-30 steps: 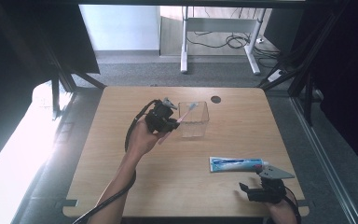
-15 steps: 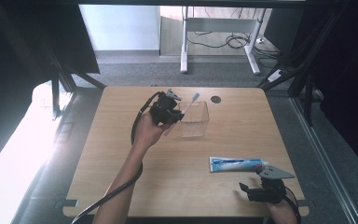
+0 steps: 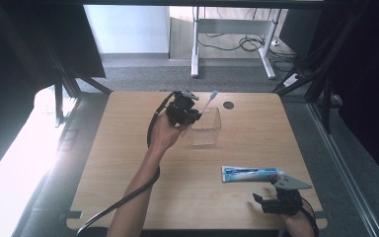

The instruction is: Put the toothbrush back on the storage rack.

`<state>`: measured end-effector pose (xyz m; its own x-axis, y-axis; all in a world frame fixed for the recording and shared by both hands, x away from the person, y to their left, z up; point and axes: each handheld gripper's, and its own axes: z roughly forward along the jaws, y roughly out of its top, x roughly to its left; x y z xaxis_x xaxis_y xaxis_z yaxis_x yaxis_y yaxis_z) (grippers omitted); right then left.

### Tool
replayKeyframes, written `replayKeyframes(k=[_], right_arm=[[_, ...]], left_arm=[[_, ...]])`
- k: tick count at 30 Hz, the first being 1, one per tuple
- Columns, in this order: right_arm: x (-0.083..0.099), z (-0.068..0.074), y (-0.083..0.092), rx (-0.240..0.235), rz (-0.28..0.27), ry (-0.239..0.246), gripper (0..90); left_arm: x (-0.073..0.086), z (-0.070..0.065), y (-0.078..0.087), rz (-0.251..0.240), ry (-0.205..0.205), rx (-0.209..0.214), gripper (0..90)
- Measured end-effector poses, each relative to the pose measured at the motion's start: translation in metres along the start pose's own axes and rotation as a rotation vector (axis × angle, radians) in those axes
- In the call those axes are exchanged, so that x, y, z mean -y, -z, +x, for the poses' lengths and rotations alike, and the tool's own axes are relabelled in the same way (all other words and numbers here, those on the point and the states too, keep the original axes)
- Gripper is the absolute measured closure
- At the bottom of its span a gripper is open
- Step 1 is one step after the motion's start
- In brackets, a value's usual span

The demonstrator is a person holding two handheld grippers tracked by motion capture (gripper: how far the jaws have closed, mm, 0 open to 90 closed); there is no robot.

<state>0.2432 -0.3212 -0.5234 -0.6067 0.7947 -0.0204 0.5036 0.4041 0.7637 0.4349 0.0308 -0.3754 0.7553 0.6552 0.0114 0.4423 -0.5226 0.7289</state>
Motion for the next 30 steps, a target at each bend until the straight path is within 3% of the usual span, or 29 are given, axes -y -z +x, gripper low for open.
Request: replayKeyframes(k=[10, 22, 30], right_arm=[[0.0, 0.0, 0.0, -0.002, -0.002, 0.001, 12.4], [-0.001, 0.001, -0.001, -0.011, -0.001, 0.004, 12.4], [0.0, 0.001, -0.001, -0.012, -0.002, 0.003, 12.5]], left_arm=[[-0.015, 0.001, -0.014, -0.028, 0.002, -0.002, 78.9], [-0.02, 0.011, -0.028, -0.055, 0.03, -0.018, 78.9], [-0.025, 0.012, -0.039, -0.073, 0.018, -0.037, 78.9]])
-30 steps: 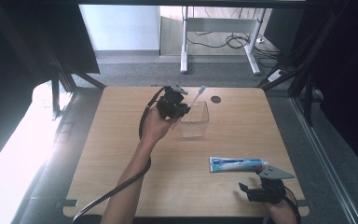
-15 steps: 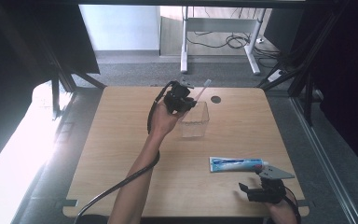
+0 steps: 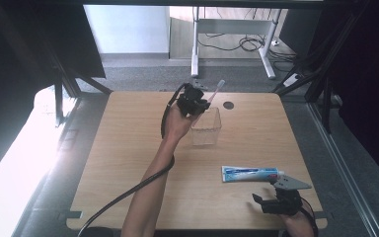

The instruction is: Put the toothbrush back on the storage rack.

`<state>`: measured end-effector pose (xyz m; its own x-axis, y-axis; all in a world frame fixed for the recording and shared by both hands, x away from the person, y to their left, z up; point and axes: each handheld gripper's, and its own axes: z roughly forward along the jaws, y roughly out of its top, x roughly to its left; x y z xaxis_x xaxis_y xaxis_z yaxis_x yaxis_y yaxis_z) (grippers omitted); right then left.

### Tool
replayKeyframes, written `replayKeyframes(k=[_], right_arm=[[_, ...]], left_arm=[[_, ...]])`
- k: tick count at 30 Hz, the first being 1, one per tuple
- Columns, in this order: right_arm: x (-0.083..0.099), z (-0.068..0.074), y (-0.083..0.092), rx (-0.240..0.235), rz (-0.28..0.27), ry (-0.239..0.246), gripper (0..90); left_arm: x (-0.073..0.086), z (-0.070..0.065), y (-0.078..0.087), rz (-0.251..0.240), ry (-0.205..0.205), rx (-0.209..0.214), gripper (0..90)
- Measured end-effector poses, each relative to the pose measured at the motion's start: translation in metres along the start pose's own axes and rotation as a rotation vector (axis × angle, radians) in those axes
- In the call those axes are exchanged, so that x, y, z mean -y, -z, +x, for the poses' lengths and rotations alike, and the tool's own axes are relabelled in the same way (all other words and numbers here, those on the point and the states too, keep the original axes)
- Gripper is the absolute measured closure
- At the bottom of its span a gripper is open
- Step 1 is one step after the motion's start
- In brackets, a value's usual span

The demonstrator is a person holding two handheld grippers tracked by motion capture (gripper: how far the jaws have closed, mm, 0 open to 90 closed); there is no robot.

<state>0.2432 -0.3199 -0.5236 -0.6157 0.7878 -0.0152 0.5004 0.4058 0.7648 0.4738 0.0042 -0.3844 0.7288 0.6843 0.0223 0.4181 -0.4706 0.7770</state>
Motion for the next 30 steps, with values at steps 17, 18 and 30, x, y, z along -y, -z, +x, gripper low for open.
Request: replayKeyframes(k=[17, 18, 30], right_arm=[[0.001, -0.001, -0.001, -0.009, -0.001, -0.004, 12.5], [0.001, -0.001, -0.001, -0.01, 0.0, -0.005, 12.5], [0.001, 0.0, -0.002, -0.015, 0.006, -0.007, 12.6]], left_arm=[[0.015, 0.0, -0.028, 0.015, -0.019, -0.008, 78.9], [0.016, 0.0, -0.028, 0.016, -0.021, -0.007, 78.9], [0.026, 0.001, -0.037, 0.041, -0.029, 0.005, 78.9]])
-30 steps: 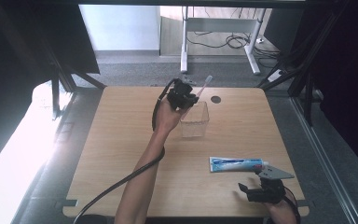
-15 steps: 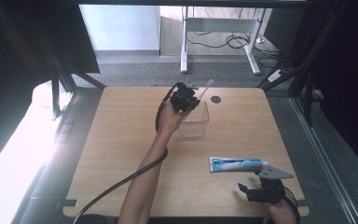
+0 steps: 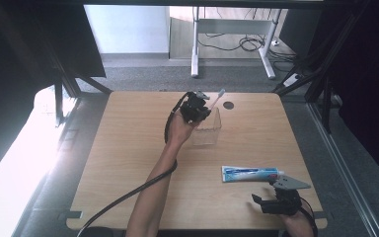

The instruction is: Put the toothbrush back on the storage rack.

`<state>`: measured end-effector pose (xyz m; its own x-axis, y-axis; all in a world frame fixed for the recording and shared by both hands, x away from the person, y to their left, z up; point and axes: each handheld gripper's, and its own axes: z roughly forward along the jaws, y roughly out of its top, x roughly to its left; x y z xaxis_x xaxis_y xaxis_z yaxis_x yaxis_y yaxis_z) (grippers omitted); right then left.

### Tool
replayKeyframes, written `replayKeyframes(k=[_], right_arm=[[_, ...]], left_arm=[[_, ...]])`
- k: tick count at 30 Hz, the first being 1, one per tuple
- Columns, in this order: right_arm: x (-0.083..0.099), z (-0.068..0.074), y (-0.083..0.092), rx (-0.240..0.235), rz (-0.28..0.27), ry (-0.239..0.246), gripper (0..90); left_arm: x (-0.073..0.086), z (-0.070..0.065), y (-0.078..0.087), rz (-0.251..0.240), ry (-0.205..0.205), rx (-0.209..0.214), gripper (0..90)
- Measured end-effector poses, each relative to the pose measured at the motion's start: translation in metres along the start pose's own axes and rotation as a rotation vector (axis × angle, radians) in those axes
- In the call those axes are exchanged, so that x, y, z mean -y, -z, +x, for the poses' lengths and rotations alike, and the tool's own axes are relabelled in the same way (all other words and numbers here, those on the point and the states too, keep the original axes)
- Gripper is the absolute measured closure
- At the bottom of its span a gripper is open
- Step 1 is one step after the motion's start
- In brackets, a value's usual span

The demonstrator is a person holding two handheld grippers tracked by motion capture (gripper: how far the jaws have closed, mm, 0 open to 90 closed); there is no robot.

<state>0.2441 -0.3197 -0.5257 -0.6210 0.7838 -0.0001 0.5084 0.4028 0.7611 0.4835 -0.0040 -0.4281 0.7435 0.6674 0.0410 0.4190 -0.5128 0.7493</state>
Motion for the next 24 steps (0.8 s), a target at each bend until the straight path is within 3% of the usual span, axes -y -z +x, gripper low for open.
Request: replayKeyframes(k=[12, 24], right_arm=[[0.0, 0.0, 0.0, -0.003, 0.003, 0.002, 12.8], [0.0, 0.0, 0.0, -0.003, 0.004, 0.001, 12.8]], left_arm=[[0.007, -0.003, -0.009, 0.02, -0.009, 0.008, 78.9], [0.012, -0.011, -0.023, 0.084, -0.063, -0.004, 78.8]])
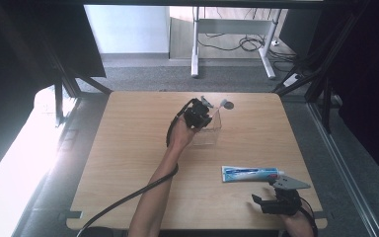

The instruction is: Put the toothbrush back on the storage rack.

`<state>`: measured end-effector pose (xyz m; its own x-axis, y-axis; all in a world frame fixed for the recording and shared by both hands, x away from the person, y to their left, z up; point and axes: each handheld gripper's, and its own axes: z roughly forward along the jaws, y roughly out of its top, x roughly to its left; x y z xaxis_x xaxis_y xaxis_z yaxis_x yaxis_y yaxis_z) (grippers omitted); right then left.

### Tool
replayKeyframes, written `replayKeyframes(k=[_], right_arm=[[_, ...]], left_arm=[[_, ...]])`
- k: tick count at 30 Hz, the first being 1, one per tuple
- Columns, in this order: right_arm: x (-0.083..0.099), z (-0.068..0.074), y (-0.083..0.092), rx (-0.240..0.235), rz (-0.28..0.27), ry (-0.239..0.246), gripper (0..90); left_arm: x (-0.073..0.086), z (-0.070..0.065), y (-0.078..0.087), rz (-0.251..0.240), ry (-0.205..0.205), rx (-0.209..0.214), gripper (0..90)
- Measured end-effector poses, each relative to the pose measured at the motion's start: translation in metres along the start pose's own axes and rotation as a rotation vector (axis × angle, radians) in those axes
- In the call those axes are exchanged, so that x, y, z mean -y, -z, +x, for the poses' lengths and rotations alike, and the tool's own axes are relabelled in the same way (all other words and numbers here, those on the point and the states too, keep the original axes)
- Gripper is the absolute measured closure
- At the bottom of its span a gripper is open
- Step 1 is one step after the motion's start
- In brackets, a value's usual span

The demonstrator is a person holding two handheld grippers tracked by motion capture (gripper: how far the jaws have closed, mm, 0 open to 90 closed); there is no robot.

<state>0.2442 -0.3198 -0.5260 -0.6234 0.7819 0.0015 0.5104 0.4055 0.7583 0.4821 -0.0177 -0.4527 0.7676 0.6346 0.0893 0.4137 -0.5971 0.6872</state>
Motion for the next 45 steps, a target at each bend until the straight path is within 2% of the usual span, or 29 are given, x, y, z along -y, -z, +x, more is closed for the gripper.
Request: replayKeyframes(k=[18, 26, 27, 34, 45], right_arm=[[0.0, 0.0, -0.001, -0.002, 0.007, 0.002, 12.8], [0.0, 0.0, -0.001, -0.004, 0.011, 0.004, 12.8], [0.0, 0.0, -0.002, -0.004, 0.012, 0.004, 12.8], [0.0, 0.0, -0.002, -0.005, 0.011, 0.004, 12.7], [0.0, 0.0, -0.001, -0.004, 0.008, 0.002, 12.8]], left_arm=[[-0.001, -0.001, -0.002, 0.081, -0.009, -0.001, 78.6], [-0.001, -0.002, -0.004, 0.14, -0.017, -0.015, 78.1], [-0.001, -0.002, -0.004, 0.143, -0.014, -0.019, 80.4], [0.0, -0.001, -0.004, 0.139, -0.002, -0.007, 77.2], [-0.004, -0.004, 0.006, 0.1, 0.005, -0.012, 64.5]])
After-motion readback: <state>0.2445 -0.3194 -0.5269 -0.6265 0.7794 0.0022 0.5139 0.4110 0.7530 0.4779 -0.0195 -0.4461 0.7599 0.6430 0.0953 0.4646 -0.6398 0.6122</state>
